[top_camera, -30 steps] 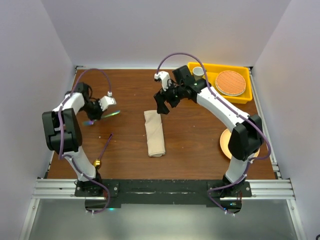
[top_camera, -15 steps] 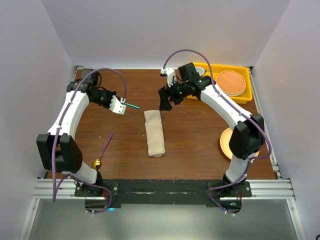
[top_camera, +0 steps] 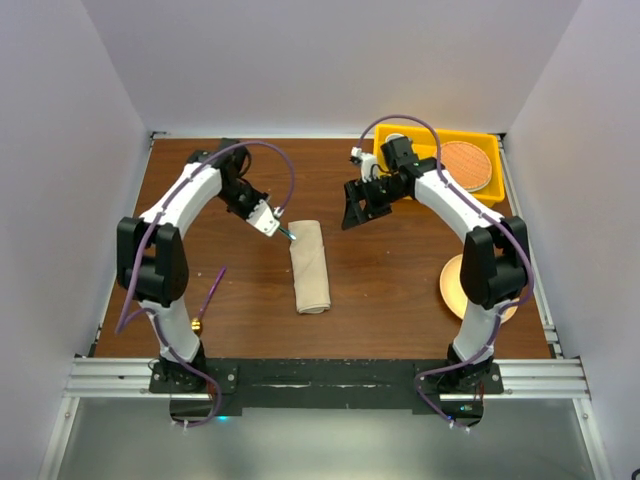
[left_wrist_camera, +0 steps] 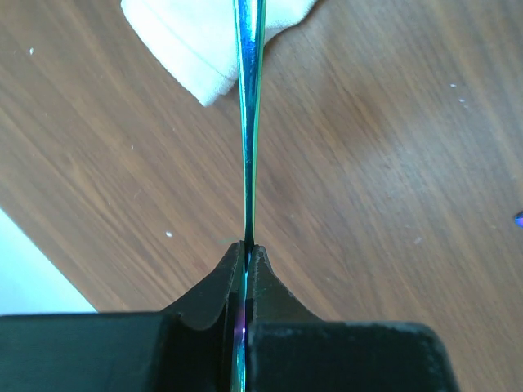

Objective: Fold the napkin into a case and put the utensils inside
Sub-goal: Pass from the left arm to the right, then pass from the right arm to the left

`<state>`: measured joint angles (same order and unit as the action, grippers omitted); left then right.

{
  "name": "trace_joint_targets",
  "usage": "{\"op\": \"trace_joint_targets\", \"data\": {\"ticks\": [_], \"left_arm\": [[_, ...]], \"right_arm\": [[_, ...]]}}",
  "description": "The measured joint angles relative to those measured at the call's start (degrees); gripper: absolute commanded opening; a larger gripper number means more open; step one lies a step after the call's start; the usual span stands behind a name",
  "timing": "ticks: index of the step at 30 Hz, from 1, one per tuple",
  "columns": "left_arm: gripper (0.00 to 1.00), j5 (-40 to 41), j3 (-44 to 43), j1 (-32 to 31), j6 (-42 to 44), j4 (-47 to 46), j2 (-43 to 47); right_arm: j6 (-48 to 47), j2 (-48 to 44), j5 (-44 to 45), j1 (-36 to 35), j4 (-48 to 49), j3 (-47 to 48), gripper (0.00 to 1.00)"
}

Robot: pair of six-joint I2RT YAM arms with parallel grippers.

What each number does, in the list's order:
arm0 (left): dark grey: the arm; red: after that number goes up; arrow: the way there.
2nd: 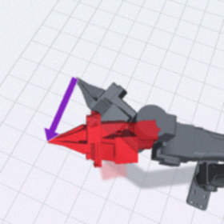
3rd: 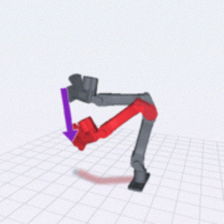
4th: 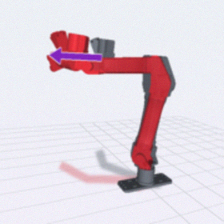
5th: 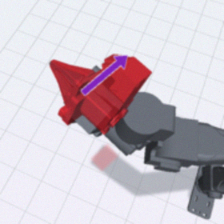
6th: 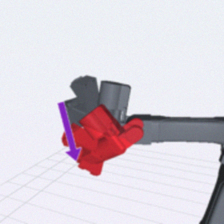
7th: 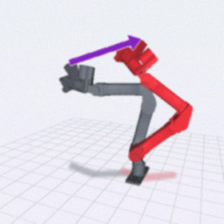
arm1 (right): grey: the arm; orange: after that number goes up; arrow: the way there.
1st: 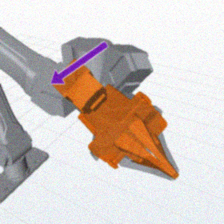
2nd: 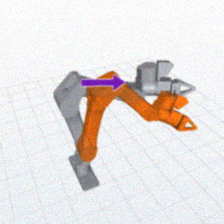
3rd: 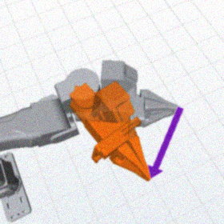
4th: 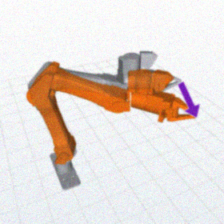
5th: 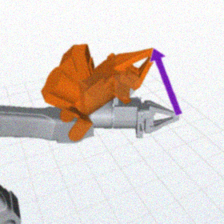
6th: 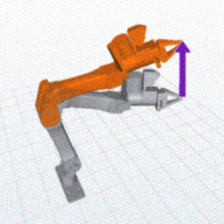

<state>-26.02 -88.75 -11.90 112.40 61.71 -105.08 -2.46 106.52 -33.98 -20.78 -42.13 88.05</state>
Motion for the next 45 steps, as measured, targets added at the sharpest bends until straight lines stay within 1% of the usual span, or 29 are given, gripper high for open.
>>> {"op": "trace_joint_targets", "data": {"ticks": [3, 5, 9, 11, 15, 19, 21, 25, 26, 27, 28, 29, 32, 33, 35, 36, 38, 39, 40, 41, 42, 45], "left_arm": [[0.0, 1.4, -2.2, -2.1, 0.3, 0.1, -2.1], [0.0, 2.0, -3.6, -3.9, 0.7, 0.2, -2.8], [0.0, 2.1, -6.6, -7.1, 0.8, 0.7, -3.1], [0.0, 2.0, -7.3, -8.4, 0.8, 0.7, -3.1], [0.0, 1.7, -7.1, -9.9, 0.8, 0.5, -3.1], [0.0, 1.2, -6.0, -10.8, 0.8, 0.4, -3.0], [0.0, 1.1, -5.7, -11.0, 0.8, 0.4, -3.0], [0.0, 0.9, -5.2, -11.7, 0.8, 0.5, -2.5], [0.0, 0.9, -5.0, -11.9, 0.8, 0.5, -2.3], [0.0, 0.9, -5.0, -12.0, 0.8, 0.5, -2.0], [0.0, 0.9, -4.8, -12.2, 0.8, 0.4, -1.7], [0.0, 0.9, -4.6, -12.3, 0.8, 0.3, -1.4], [0.2, 0.9, -3.7, -12.5, 0.9, 0.0, -0.1], [0.3, 0.9, -3.2, -12.5, 0.9, -0.3, 0.4], [0.38, 0.7, -1.7, -12.5, 1.2, -2.4, 1.8], [0.48, 0.3, -1.2, -12.5, 1.2, -3.6, 2.8], [0.62, -0.6, -1.1, -12.0, 1.1, -5.2, 4.5], [0.72, -2.0, -1.1, -11.3, 1.3, -6.7, 5.9], [0.78, -3.7, -1.1, -10.4, 1.3, -8.2, 7.4], [0.82, -5.0, -1.1, -9.1, -0.1, -9.9, 9.1], [0.88, -6.4, -1.0, -7.5, -3.3, -11.8, 11.2], [0.92, -9.2, 0.8, -2.1, -19.5, -19.8, 18.0]], "right_arm": [[1.4, 0.2, -3.6, 0.0, 0.5, -0.1, 0.61], [3.3, 0.4, -6.4, -0.3, 1.9, -0.1, 0.6], [10.2, 2.1, -12.2, -1.2, 8.0, -0.1, 0.6], [13.2, 3.9, -14.0, -2.0, 10.8, 0.3, 0.63], [16.6, 8.5, -15.1, -4.0, 13.9, 2.3, 0.64], [18.1, 11.1, -15.1, -6.9, 15.6, 3.3, 0.63], [18.5, 12.0, -15.1, -8.0, 16.2, 4.1, 0.59], [19.7, 13.1, -15.3, -9.4, 17.8, 4.6, 0.54], [20.0, 13.2, -15.4, -9.6, 18.1, 4.6, 0.39], [20.5, 13.2, -15.6, -9.7, 18.6, 4.6, 0.29], [20.9, 13.2, -15.9, -9.9, 19.3, 4.6, 0.16], [21.4, 13.2, -16.4, -10.0, 19.9, 4.6, 0.0], [23.0, 13.3, -16.9, -10.2, 20.8, 4.6, 0.0], [23.6, 13.4, -17.4, -10.2, 21.0, 4.6, 0.0], [24.7, 13.3, -18.2, -10.1, 22.1, 4.4, 0.0], [25.5, 13.3, -18.4, -10.1, 23.3, 4.1, 0.0], [27.7, 12.8, -19.1, -9.8, 26.4, 2.9, 0.0], [29.2, 12.2, -19.4, -9.6, 28.4, 1.6, 0.0], [30.7, 11.3, -19.5, -9.4, 30.6, 0.2, 0.0], [32.4, 10.3, -19.5, -9.1, 32.3, -1.2, 0.0], [34.0, 9.3, -19.5, -8.9, 34.2, -2.3, 0.0], [37.7, 6.6, -19.5, -8.4, 39.9, -4.5, 0.0]]}}
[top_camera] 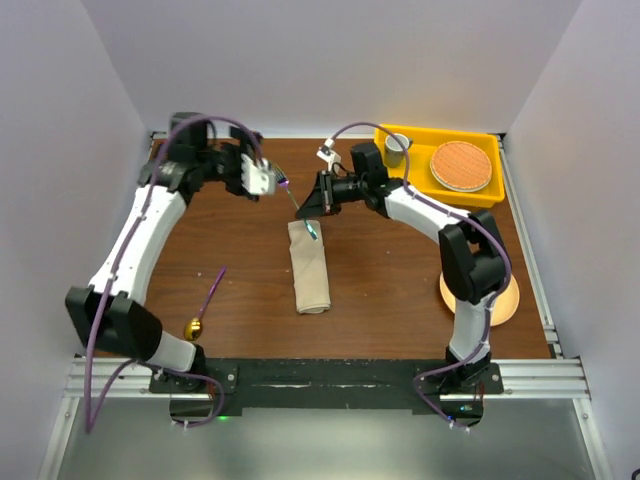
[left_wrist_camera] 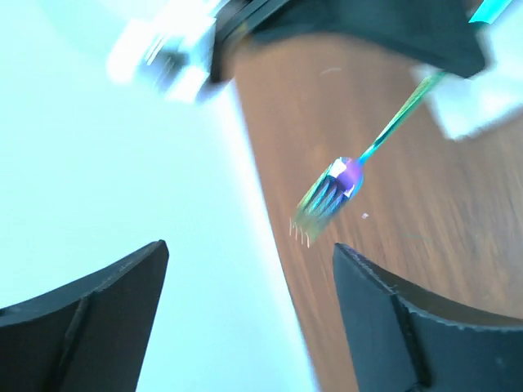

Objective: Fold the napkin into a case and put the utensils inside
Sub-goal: Pass from the right arm to the left

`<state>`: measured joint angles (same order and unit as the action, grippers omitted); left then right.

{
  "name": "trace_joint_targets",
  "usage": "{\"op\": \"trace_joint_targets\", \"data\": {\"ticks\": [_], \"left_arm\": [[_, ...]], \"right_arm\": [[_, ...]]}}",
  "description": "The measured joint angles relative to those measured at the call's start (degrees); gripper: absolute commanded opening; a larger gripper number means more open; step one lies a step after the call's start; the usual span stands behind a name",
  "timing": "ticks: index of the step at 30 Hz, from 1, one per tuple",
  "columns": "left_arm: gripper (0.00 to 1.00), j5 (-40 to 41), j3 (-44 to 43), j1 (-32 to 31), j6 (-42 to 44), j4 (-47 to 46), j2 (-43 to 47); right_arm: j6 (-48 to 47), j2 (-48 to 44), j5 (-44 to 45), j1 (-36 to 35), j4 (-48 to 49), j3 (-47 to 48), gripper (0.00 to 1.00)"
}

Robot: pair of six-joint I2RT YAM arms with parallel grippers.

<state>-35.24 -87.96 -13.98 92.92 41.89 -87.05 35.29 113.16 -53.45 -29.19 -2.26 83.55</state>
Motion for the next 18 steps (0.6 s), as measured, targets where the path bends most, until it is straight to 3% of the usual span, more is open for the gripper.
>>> {"op": "trace_joint_targets", "data": {"ticks": [3, 4, 6, 8, 12, 16, 18], "left_arm": [[0.95, -5.1, 2.4, 6.8, -22.7, -8.8, 4.9], [0.94, -8.0, 3.7, 9.7, -33.8, -13.3, 5.7], [0.84, -12.3, 7.0, 14.1, -51.8, -22.1, 6.1], [0.76, -16.9, 14.7, 17.0, -74.2, -36.6, 6.6], [0.71, -18.7, 34.4, 17.0, -113.9, -66.4, 6.9], [0.67, -17.8, 40.3, 13.0, -137.0, -80.1, 5.7], [0.62, -16.7, 40.3, 10.6, -144.2, -86.4, 5.6]], "right_arm": [[3.7, -3.2, 0.2, 0.3, 6.1, -2.8, 0.0], [5.1, -4.2, 0.3, 0.3, 8.0, -3.9, 0.0], [7.8, -6.0, 0.3, 0.3, 11.7, -5.6, 0.0], [10.3, -7.5, 0.3, 0.3, 15.4, -7.3, 0.0], [14.4, -9.5, 0.4, 0.2, 20.9, -9.6, 0.0], [17.3, -10.4, 0.5, -0.2, 24.6, -10.7, 0.0], [17.9, -10.7, 0.6, -0.7, 25.2, -11.0, 0.0]]}}
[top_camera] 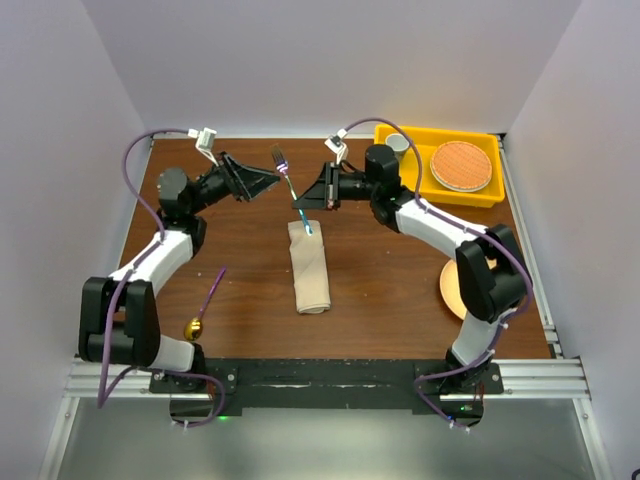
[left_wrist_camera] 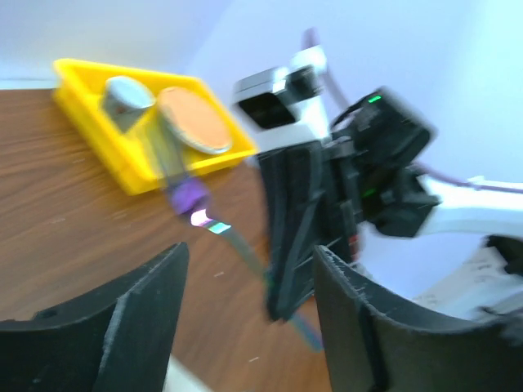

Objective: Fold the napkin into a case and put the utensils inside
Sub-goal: Pass from the right arm to the left

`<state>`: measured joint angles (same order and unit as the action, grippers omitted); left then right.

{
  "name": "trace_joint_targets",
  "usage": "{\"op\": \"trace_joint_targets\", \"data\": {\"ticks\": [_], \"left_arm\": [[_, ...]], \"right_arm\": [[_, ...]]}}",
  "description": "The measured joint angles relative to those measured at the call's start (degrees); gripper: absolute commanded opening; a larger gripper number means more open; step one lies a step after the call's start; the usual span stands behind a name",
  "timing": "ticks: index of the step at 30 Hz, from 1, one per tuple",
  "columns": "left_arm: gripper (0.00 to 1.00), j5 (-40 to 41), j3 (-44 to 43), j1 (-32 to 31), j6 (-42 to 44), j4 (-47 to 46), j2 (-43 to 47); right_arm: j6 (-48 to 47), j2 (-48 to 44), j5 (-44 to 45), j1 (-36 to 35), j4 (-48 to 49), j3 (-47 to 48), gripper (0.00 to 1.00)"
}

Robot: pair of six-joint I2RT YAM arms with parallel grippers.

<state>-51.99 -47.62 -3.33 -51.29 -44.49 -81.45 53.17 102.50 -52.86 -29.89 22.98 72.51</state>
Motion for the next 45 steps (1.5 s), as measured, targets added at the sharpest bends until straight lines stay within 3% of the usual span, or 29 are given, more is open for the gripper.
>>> {"op": "trace_joint_targets", "data": {"ticks": [5, 9, 21, 27, 32, 36, 37, 38, 41, 45], "left_arm": [[0.51, 1.7, 0.0, -3.0, -11.2, -10.2, -1.1], [0.42, 3.3, 0.0, -3.8, -15.4, -12.4, -2.9], [0.46, 4.7, 1.1, -3.2, -17.2, -12.9, -3.3], [0.43, 5.3, 1.1, -5.1, -17.2, -11.9, -3.3], [0.33, 6.3, 1.1, -5.9, -17.3, -11.5, -3.6], [0.16, 6.7, 1.0, -6.0, -18.1, -11.2, -5.1], [0.05, 6.7, 0.9, -6.0, -18.7, -11.1, -5.6], [0.01, 6.6, 0.8, -6.1, -19.1, -11.1, -5.9], [0.0, 6.3, 0.5, -6.6, -21.2, -10.4, -6.4], [0.0, 5.9, 0.4, -7.0, -22.2, -9.8, -6.8]], "right_arm": [[0.3, -0.9, 0.8, -1.0, 0.6, -1.2, 0.0], [0.2, -2.0, 0.9, -1.2, 0.6, -1.8, 0.0], [-2.7, -5.6, 2.4, -1.1, -2.6, -1.8, 0.0], [-3.2, -5.6, 2.9, -1.1, -2.6, -1.8, 0.0], [-3.2, -5.6, 3.0, -1.2, -2.6, -1.8, 0.0], [-3.3, -5.6, 2.8, -1.2, -2.6, -2.5, 0.0], [-3.4, -5.6, 2.9, -1.2, -2.7, -2.8, 0.0], [-3.5, -5.6, 3.0, -1.1, -2.8, -3.1, 0.0], [-5.3, -5.8, 3.8, -1.1, -3.9, -3.8, 0.03], [-10.1, -6.7, 4.6, -1.1, -8.7, -3.1, 0.0]]}}
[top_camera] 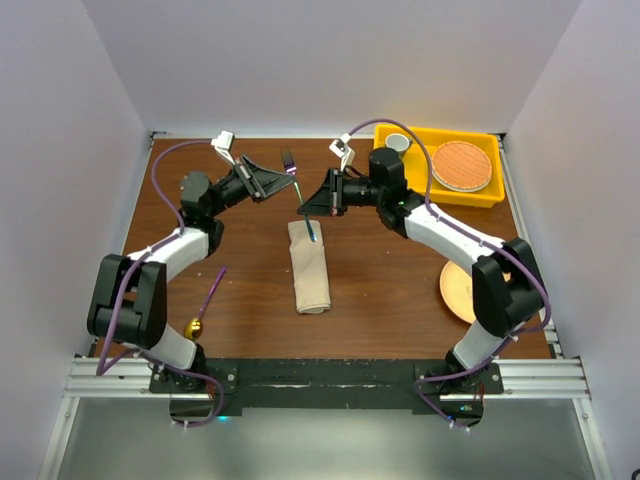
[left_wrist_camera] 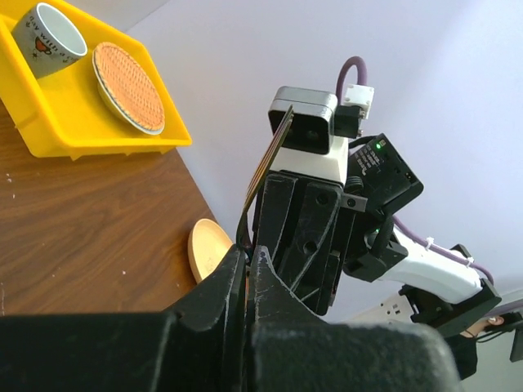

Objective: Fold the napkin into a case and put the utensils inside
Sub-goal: Pass from the right arm to the left, then pass from the left arm to the right

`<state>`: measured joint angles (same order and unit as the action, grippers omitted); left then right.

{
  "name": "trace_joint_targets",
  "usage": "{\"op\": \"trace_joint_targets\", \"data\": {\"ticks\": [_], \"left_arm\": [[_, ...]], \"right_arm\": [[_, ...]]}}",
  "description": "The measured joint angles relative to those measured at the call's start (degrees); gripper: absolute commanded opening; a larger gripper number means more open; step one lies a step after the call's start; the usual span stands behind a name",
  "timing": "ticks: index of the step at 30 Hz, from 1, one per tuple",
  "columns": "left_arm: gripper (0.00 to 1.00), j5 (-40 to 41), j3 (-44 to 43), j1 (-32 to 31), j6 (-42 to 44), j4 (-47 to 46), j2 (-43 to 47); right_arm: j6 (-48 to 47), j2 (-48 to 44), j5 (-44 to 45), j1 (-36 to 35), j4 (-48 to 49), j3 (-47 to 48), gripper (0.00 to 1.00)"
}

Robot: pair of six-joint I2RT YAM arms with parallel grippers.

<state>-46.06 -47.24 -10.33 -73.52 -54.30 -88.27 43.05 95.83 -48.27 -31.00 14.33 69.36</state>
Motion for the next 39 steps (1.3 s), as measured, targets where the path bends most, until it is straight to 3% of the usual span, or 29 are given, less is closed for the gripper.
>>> {"op": "trace_joint_targets", "data": {"ticks": [1, 2, 3, 6, 8, 11, 15, 20, 31, 39], "left_arm": [[0.0, 0.0, 0.0, -0.1, -0.3, 0.0, 0.0], [0.0, 0.0, 0.0, -0.2, -0.4, 0.0, 0.0], [0.0, 0.1, 0.0, -0.3, -0.5, 0.0, 0.0], [0.0, 0.0, 0.0, -0.5, -0.2, -0.1, 0.0], [0.0, 0.5, 0.0, -0.5, 0.7, 0.5, 0.0], [0.0, 1.1, 0.0, -0.5, 2.1, 2.0, 0.0], [0.0, 2.1, 0.3, -0.5, 3.2, 5.0, 0.0], [0.0, 3.5, 0.3, -0.5, 4.2, 8.7, -0.5], [0.0, 5.6, 0.2, -0.9, 5.6, 16.5, -1.9], [0.0, 6.6, 0.2, -1.4, 5.5, 18.8, -3.1]], "right_arm": [[-1.3, -0.3, 0.4, 0.0, -1.6, 0.4, 0.01], [-2.1, -0.4, 0.6, 0.0, -2.4, 0.7, 0.27], [-2.8, -0.5, 0.8, 0.0, -3.4, 1.1, 0.42], [-4.0, -0.5, 1.2, 0.0, -6.9, 1.8, 0.61], [-5.5, -0.5, 1.2, -0.1, -10.3, 2.9, 0.6], [-8.8, -0.5, 3.7, -0.1, -16.1, 6.4, 0.5], [-15.1, -0.5, 9.9, -0.1, -22.9, 13.9, 0.49], [-23.1, -0.3, 17.6, -0.2, -29.8, 19.5, 0.39], [-32.1, 9.1, 26.8, -3.3, -43.9, 28.9, 0.35], [-33.2, 10.9, 27.8, -4.7, -46.9, 31.1, 0.31]]}}
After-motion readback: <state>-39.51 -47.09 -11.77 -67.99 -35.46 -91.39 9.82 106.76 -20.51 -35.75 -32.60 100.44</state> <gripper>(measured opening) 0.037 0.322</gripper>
